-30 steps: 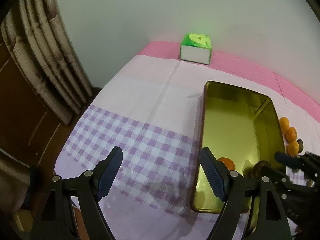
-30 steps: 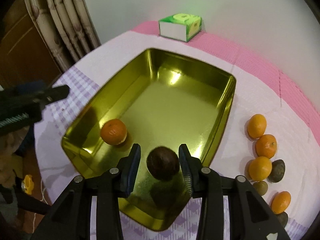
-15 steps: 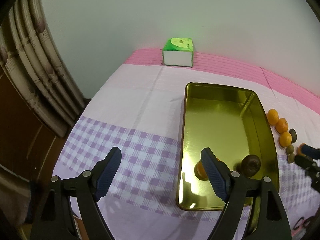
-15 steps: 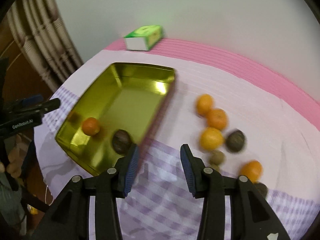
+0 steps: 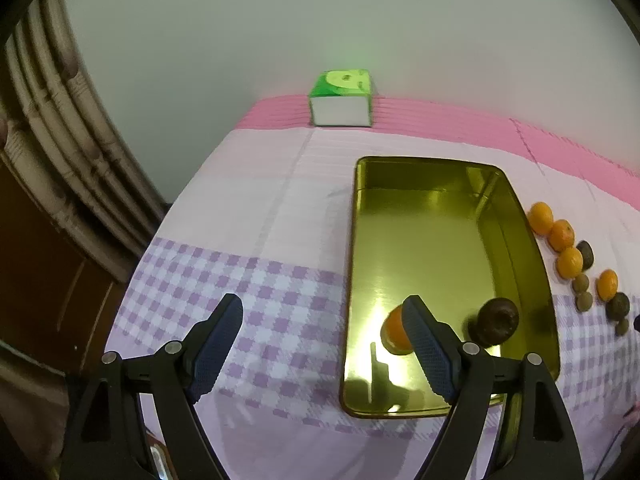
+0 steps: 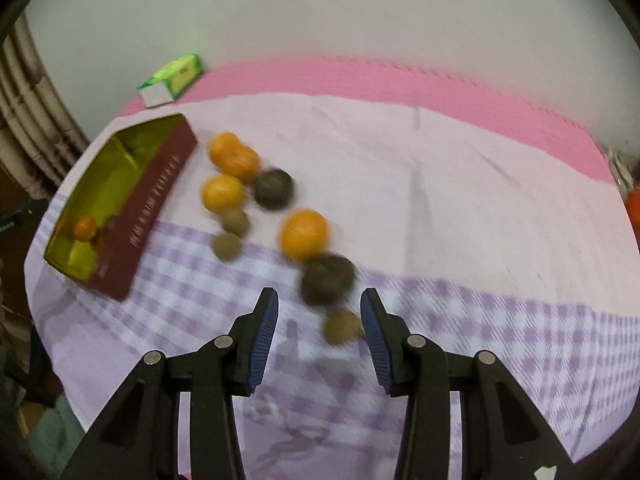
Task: Organize fruits
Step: 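Grasp a longan with the right gripper while the left gripper grasps two longans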
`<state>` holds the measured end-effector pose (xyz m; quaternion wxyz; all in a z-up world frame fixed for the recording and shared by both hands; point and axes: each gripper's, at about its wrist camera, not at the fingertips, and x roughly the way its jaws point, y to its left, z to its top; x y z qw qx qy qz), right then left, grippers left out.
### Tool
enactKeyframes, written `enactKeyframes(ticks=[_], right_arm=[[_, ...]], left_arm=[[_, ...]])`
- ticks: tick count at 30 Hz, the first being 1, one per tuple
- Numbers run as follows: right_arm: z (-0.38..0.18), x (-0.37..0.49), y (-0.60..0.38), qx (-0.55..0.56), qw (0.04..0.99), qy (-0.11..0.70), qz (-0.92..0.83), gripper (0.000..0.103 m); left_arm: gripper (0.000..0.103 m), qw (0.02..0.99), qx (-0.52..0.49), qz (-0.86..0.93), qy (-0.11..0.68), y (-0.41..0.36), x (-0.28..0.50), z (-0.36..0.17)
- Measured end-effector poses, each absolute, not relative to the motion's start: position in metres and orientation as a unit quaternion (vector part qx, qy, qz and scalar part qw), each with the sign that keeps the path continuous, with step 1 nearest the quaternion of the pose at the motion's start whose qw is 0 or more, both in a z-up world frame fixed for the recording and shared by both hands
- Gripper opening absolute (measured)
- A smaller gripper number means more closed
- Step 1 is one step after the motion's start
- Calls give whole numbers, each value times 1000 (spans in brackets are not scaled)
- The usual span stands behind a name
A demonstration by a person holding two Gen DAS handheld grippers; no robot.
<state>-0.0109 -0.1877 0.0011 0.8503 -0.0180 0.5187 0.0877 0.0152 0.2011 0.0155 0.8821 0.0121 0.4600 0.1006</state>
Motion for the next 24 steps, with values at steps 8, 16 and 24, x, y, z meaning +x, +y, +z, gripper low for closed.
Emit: enactKeyframes(ticks=[8, 16, 24], right_arm=[[-21, -18, -205, -16, 842, 532, 92, 41], [-37, -9, -193, -27, 836, 536, 113, 40], [-46, -8, -187, -42, 835, 534, 125, 29]], left_arm=[[82, 883, 46, 69, 462, 176, 15, 13], [82, 879, 50, 18, 474, 138, 12, 11], [82, 873, 62, -36, 483, 85, 19, 10]])
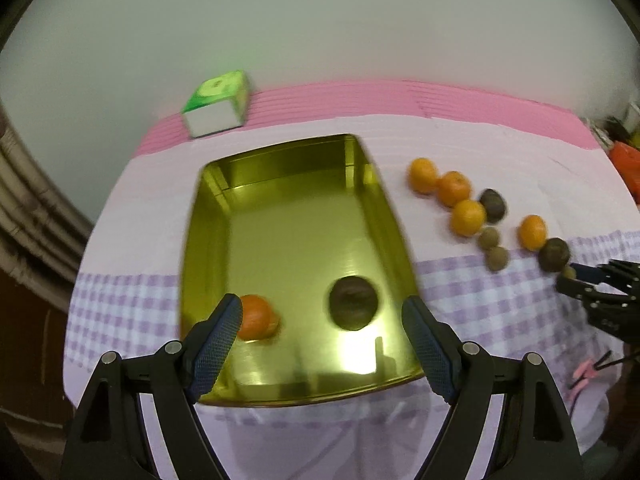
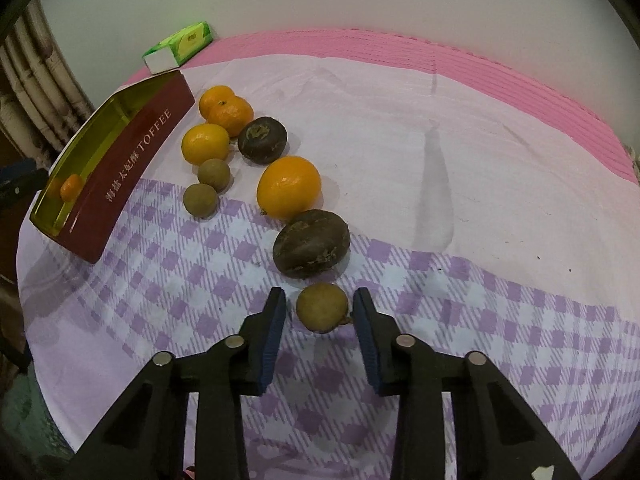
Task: Organize fruits
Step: 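Grasp a longan with the right gripper while the left gripper grasps two longans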
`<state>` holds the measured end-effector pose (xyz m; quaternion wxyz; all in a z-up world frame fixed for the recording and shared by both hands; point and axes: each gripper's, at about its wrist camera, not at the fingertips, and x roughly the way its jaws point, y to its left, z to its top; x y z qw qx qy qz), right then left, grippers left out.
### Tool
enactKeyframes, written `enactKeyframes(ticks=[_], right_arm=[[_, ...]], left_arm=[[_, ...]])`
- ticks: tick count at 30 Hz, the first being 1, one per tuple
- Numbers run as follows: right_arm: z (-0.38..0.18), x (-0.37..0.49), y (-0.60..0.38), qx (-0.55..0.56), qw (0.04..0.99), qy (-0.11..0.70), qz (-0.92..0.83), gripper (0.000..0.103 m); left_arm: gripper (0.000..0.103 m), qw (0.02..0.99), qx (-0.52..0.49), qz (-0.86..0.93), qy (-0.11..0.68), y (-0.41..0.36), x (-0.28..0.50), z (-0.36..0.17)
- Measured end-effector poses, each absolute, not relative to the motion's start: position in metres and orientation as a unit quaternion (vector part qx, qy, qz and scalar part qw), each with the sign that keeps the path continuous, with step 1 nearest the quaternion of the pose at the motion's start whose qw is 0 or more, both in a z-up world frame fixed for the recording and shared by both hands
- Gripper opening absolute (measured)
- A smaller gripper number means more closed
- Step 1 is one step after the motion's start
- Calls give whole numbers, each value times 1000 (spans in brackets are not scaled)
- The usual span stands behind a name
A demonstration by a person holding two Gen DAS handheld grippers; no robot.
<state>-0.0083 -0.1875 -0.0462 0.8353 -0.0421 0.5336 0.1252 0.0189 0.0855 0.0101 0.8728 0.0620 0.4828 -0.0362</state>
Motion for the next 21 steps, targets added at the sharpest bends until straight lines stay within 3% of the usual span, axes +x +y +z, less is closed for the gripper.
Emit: enactKeyframes(ticks=[2, 21], right_arm=[[-47, -9, -187, -47, 835, 533, 130, 26], [-45, -2, -228, -10, 847, 527, 64, 25]], left_arm=[[82, 871, 64, -49, 486, 73, 21, 9], [82, 844, 41, -98, 525, -5, 43, -19]])
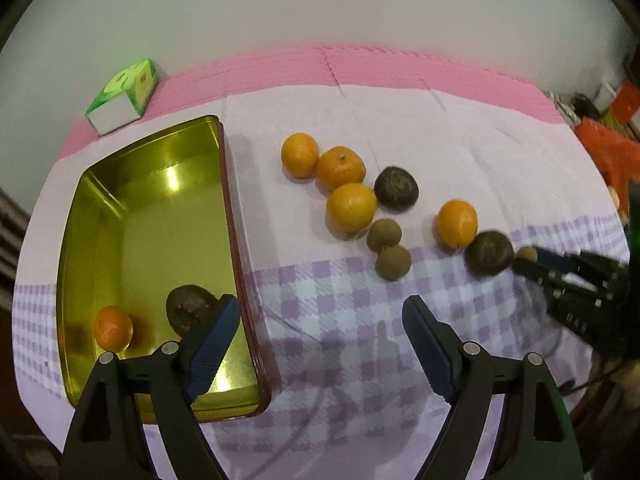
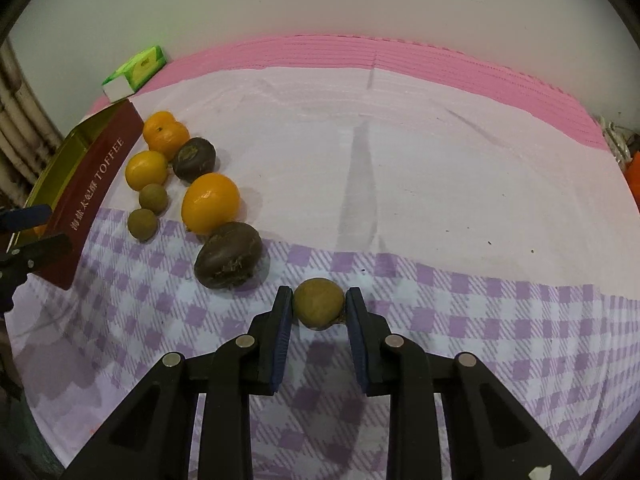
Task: Organize fruits
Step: 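Grasp a longan with the right gripper while the left gripper grasps two longans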
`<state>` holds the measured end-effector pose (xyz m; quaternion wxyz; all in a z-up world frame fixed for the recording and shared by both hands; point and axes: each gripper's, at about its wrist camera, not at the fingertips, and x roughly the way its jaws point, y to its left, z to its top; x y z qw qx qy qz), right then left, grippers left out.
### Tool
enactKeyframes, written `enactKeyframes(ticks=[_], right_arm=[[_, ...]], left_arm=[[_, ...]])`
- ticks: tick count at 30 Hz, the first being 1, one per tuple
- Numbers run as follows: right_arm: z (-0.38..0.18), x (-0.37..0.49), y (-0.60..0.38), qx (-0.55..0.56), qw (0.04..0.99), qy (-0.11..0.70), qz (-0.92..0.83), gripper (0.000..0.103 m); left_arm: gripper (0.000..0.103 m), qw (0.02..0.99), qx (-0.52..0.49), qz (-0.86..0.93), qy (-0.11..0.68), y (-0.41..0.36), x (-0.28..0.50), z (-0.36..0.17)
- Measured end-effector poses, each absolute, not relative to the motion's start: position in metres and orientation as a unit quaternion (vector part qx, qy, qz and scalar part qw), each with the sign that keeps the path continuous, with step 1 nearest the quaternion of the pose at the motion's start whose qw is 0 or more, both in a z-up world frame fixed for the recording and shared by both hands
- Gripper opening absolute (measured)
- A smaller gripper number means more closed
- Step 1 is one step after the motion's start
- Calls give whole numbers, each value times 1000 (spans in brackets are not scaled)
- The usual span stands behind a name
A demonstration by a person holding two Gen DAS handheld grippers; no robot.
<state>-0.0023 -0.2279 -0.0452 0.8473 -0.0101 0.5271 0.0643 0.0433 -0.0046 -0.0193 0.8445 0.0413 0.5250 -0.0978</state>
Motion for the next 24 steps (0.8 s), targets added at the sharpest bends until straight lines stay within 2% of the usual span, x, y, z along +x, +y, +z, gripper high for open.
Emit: enactKeyframes(ticks=[6, 14, 16, 21, 24], right_arm=[[-47, -1, -227, -1, 845, 530, 66, 24], [-47, 0, -230, 11, 844, 532, 70, 24], [-47, 0, -232, 17, 843, 532, 71, 24], [-47, 0, -234, 25, 843, 533, 74, 24], [-46, 1, -235, 30, 842, 533, 76, 24]], left_arm=[[82, 863, 62, -69, 497, -13, 48, -5], [82, 853, 59, -107, 507, -46, 59, -8], [80, 846, 50, -116, 519, -51, 64, -15], [61, 828, 23, -128, 545, -51, 75, -30], [57, 821, 10, -128, 556, -48, 82, -38]])
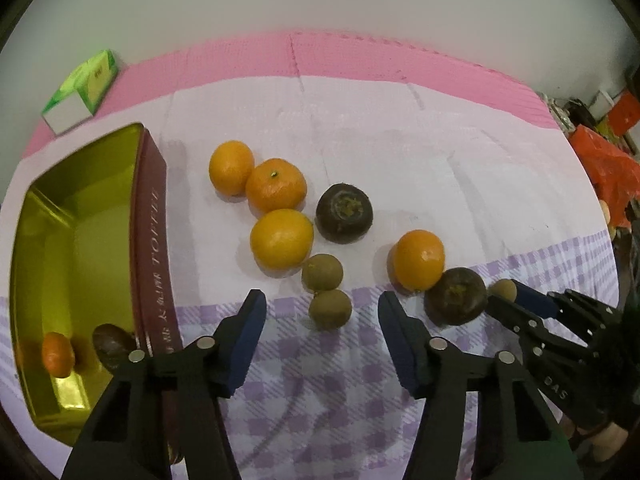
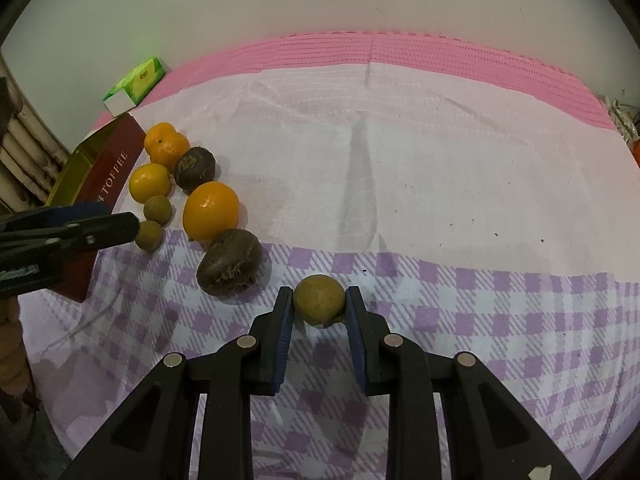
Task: Organize fruits
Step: 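Grasp a longan with the right gripper while the left gripper grasps two longans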
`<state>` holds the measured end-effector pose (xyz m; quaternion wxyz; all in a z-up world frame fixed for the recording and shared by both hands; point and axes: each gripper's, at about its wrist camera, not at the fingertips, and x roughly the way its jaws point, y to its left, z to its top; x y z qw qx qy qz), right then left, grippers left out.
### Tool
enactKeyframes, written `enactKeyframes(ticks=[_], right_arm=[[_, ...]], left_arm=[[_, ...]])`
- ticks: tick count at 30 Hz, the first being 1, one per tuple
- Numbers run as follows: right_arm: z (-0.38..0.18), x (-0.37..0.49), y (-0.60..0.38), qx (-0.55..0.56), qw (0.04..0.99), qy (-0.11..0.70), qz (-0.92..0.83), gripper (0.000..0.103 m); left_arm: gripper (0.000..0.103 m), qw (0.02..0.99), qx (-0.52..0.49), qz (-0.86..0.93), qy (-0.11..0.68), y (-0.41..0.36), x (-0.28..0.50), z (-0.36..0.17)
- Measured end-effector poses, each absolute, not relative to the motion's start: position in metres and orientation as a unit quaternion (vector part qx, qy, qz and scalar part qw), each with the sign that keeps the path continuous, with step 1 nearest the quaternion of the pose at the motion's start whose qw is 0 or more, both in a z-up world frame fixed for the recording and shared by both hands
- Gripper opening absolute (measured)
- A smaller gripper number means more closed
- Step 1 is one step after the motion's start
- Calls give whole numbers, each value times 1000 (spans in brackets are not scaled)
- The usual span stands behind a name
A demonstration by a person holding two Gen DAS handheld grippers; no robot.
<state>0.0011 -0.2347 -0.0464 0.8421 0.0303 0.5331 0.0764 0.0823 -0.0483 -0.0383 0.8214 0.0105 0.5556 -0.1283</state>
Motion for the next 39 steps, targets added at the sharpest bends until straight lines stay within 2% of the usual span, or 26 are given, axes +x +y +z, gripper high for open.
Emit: enactKeyframes(ticks=[7, 10, 15, 39], right_arm=[[-47, 1, -235, 33, 841, 535, 73, 24], [-47, 1, -236, 35, 841, 535, 74, 24], [-47, 2, -237, 36, 840, 536, 75, 25], [-47, 1, -231, 17, 843, 533, 66, 25]], left_arm=[[51, 811, 18, -132, 570, -59, 93, -52], [45, 807, 20, -134, 575, -63, 98, -58], [26, 801, 24, -136, 582, -65, 102, -64], [26, 824, 22, -137, 550, -35, 71, -22]])
